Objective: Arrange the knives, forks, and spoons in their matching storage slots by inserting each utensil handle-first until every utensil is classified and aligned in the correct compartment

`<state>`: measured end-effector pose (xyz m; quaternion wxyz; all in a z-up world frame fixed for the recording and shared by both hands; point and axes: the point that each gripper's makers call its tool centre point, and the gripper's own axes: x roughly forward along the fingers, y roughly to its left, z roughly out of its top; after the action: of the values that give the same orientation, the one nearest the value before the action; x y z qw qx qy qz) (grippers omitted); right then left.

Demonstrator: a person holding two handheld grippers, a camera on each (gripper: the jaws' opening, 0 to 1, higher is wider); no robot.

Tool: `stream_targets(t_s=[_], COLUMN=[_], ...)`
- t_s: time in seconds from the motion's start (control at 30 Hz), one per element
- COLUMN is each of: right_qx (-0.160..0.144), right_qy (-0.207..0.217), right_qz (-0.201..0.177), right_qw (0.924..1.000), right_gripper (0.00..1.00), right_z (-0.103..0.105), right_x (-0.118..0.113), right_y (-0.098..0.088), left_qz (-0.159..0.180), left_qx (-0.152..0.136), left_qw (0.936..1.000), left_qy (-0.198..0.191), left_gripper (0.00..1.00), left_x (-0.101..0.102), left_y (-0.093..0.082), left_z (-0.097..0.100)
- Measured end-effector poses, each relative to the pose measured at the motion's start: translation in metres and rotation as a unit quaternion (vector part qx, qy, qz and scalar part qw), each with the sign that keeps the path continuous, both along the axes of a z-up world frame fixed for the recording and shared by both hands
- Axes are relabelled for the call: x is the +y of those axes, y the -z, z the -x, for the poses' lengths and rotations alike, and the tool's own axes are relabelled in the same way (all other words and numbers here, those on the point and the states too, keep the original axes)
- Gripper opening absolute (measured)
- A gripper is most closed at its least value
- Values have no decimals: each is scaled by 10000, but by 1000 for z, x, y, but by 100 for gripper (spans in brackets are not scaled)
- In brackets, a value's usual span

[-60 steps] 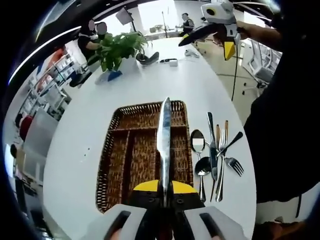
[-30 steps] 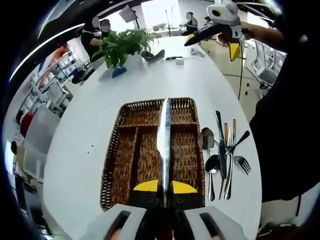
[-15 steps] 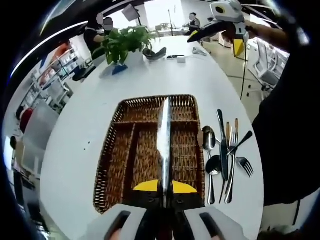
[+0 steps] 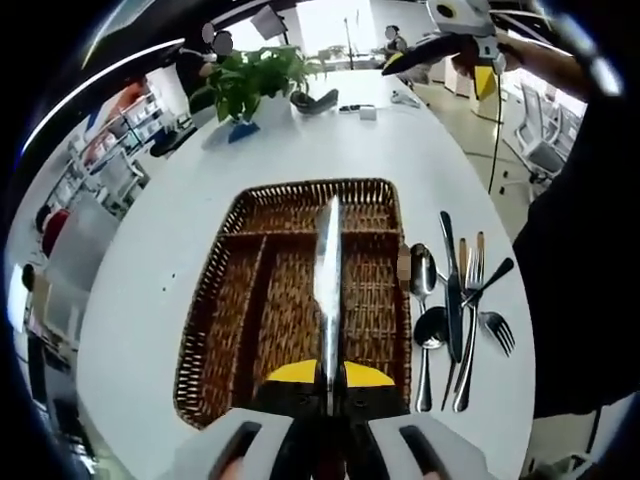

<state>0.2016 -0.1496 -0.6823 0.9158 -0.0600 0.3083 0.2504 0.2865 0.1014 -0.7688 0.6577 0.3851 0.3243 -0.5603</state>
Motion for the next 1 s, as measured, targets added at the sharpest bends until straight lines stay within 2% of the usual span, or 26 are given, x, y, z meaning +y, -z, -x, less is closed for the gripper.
stream_targets(t_s=[0.3, 0.8, 1.0], right_qx=[11, 83, 128], right_qy=[-13, -5, 4], right_qz=[-1, 30, 50], right_qw=[10000, 10000, 9999], right_gripper=[99, 99, 99], right_z=[1, 3, 4], right_x=[2, -1, -2], right_y=[1, 6, 9], left_qz=[-25, -194, -144], left_qx=[-165, -212, -244], left_qw=[9998, 9995, 9995], left_qy=[-53, 121, 130], left_gripper=[4, 4, 4], left_x=[3, 2, -1], left_y=[10, 36, 42], left_z=[-1, 5, 3])
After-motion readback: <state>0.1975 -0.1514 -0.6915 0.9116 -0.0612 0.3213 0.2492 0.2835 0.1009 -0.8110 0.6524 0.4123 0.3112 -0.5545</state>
